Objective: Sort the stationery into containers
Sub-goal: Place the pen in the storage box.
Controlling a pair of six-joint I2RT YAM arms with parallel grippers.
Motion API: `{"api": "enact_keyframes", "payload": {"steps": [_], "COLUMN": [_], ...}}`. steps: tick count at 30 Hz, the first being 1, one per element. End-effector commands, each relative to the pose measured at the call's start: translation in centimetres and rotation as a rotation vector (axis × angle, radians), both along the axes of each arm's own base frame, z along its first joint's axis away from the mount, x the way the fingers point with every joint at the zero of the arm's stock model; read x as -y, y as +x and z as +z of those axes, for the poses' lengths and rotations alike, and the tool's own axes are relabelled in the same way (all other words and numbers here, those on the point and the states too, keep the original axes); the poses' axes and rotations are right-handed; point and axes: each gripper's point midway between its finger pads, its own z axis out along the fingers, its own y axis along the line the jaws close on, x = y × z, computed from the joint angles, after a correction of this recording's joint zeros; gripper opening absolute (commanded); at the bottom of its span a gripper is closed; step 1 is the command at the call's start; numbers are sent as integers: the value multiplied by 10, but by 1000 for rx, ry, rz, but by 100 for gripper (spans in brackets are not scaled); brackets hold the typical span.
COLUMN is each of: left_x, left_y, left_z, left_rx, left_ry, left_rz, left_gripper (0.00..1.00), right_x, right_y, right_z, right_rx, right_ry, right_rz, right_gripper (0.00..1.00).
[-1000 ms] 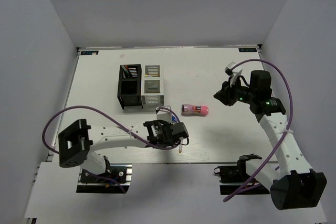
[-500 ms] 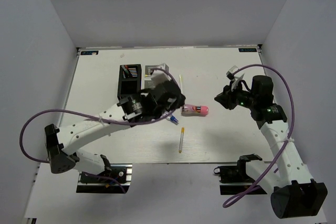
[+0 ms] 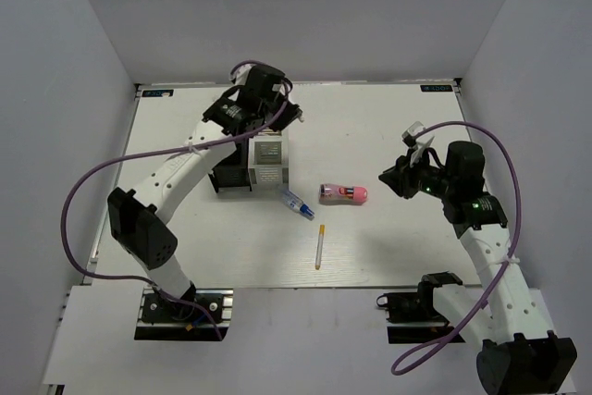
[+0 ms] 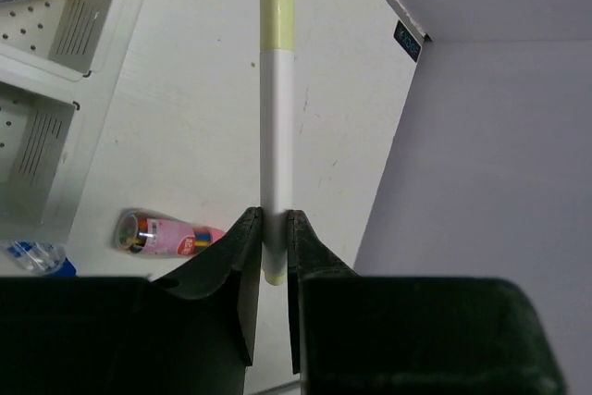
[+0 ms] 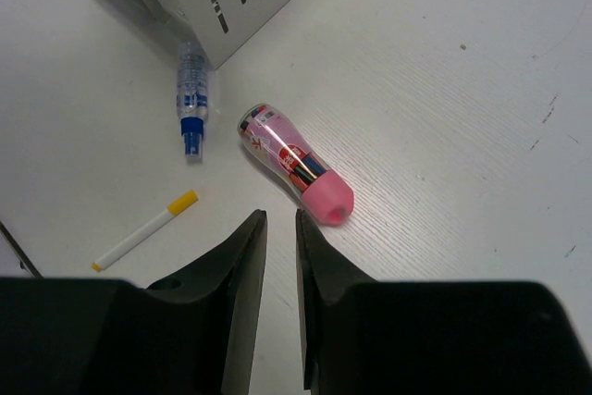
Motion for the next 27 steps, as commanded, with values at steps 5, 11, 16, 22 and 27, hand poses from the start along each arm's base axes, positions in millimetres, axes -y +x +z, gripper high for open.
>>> {"api": "enact_keyframes", "payload": {"steps": [5,11,16,22,27], "left_x": [-11,-20,-30,-33,-41], "left_y": [7,18,23,11,1], "left_z": [0,0,-2,-24,-31], "left_rx": [-144,-203,-231,-322,-346], "left_ry": [-255,-379,-438,-463,-472], "left_rz": [-17,-23,15,39,66], "left_gripper": [0,0,0,0,0], "right_x": [2,3,3,3,3], "right_y": [0,-3,-3,-3,-4], "right_z": [13,9,9,6,4], "right_rx": [72,76,76,71,66], "right_ry": [26,23,26,28,28], "right_rz": [-21,-28,-29,-32,-31], "right_gripper": [25,25,25,25,25]}}
